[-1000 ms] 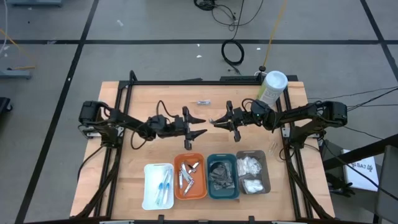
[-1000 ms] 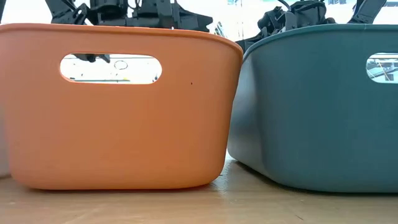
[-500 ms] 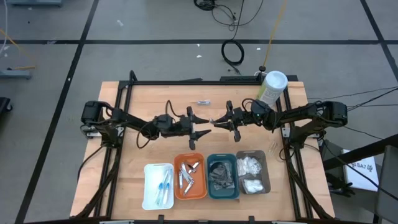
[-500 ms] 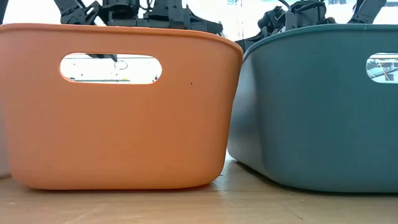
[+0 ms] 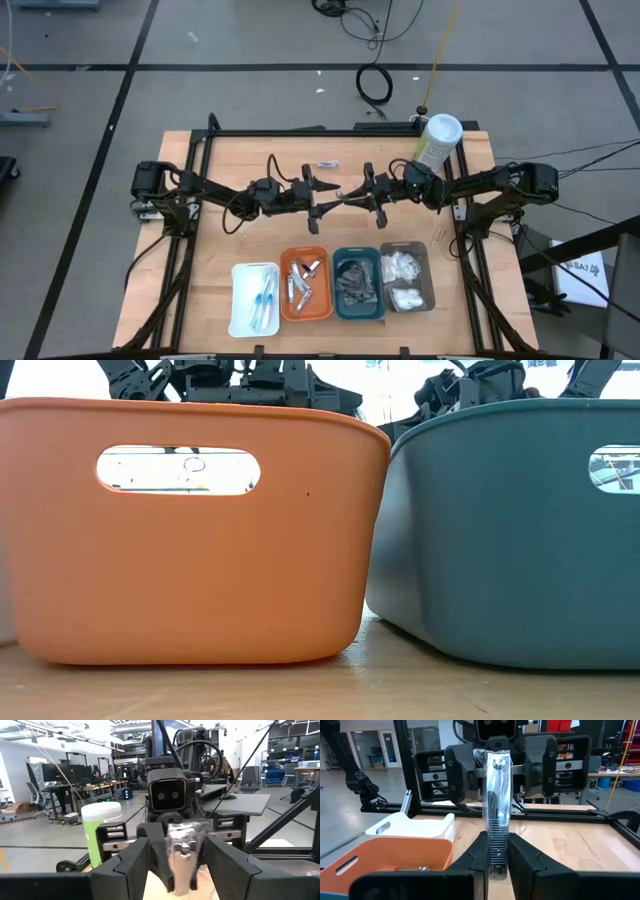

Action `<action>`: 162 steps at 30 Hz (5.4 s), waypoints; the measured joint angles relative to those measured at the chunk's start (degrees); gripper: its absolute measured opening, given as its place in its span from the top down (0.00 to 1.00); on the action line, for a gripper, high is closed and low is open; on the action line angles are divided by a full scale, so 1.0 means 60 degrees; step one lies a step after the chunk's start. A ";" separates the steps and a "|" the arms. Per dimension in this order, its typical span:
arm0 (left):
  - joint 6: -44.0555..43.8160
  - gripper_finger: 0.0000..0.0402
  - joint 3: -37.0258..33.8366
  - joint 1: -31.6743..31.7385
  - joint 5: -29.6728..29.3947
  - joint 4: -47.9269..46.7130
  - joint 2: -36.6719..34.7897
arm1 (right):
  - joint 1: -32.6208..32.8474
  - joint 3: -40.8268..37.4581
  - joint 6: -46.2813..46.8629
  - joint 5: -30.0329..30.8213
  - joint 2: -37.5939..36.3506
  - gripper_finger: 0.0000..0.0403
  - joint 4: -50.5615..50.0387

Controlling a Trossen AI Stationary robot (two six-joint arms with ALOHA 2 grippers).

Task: Pick & Place Travel size toiletries
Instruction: Put the silver nail cutter into the orange bin

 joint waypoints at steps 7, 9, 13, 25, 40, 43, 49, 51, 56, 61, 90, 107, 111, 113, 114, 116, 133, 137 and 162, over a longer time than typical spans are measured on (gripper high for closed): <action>0.0014 0.53 0.0000 0.0027 0.0027 -0.0002 0.0000 | 0.0025 0.0000 -0.0019 0.0000 0.0000 0.92 0.0011; 0.0011 0.53 0.0000 0.0027 0.0081 -0.0006 0.0000 | 0.0025 0.0000 -0.0001 0.0000 0.0000 0.92 0.0018; -0.0129 0.53 0.0134 0.0027 0.0148 0.0183 0.0383 | 0.0025 0.0000 0.0000 -0.0001 0.0000 0.92 0.0025; 0.0141 0.53 0.0936 0.0016 0.0485 0.0180 0.1032 | 0.0025 -0.0004 0.0013 -0.0004 0.0000 0.92 -0.0032; 0.0535 0.53 0.0929 0.0012 0.0502 -0.1054 0.0440 | 0.0025 -0.0004 -0.0045 -0.0007 0.0000 0.92 -0.0015; 0.0530 0.53 0.0925 -0.0001 0.0496 -0.1046 0.0439 | 0.0025 -0.0004 -0.0040 -0.0007 0.0000 0.92 -0.0015; 0.0594 0.53 0.0925 -0.0021 0.0495 -0.1022 0.0438 | 0.0025 -0.0004 -0.0037 -0.0007 0.0000 0.92 -0.0011; 0.0594 0.53 0.0925 -0.0021 0.0494 -0.1015 0.0438 | 0.0025 -0.0004 -0.0037 -0.0022 0.0000 0.92 -0.0002; 0.0597 0.53 0.0925 -0.0020 0.0485 -0.1011 0.0441 | 0.0025 -0.0004 -0.0034 -0.0029 0.0000 0.92 0.0062; 0.0755 0.53 0.0925 -0.0021 0.0211 -0.1011 0.0441 | 0.0025 -0.0004 -0.0034 -0.0029 0.0000 0.92 0.0062; -0.0344 0.91 0.0907 -0.0088 0.0134 -0.2375 -0.0238 | 0.0018 -0.0006 0.0492 -0.0021 -0.0263 0.59 -0.1063; -0.3743 0.91 0.0920 -0.3144 0.2967 -1.0309 -0.1767 | 0.0018 -0.0212 0.0254 0.0275 -0.2556 0.44 -0.3462; -0.4275 0.88 0.0918 -0.3157 0.3435 -0.9724 -0.1402 | 0.0018 -0.0277 0.0283 0.0284 -0.2565 0.46 -0.3192; -0.4606 0.85 0.0918 -0.3138 0.3475 -0.9512 -0.1288 | 0.0018 -0.0277 0.0383 0.0263 -0.2561 0.45 -0.3169; -0.4764 0.83 0.0921 -0.3125 0.3473 -0.9481 -0.1266 | 0.0018 -0.0280 0.0475 0.0262 -0.2561 0.45 -0.3150; -0.5108 0.80 0.0918 -0.3118 0.3474 -0.9521 -0.1264 | 0.0018 -0.0280 0.0549 0.0259 -0.2563 0.45 -0.3167; -0.4283 0.50 0.0918 -0.2461 0.3657 -0.9812 -0.1344 | 0.0018 -0.0280 0.0466 0.0335 -0.2561 0.45 -0.3176; -0.3989 0.48 0.0918 -0.1806 0.4019 -1.0319 -0.1784 | 0.0032 -0.0280 0.0466 0.1204 -0.2545 0.45 -0.3249; -0.2236 0.48 -0.1851 0.2222 0.2894 -0.6454 -0.4142 | -0.2027 0.7368 -0.2470 0.3512 0.5291 0.47 -1.0142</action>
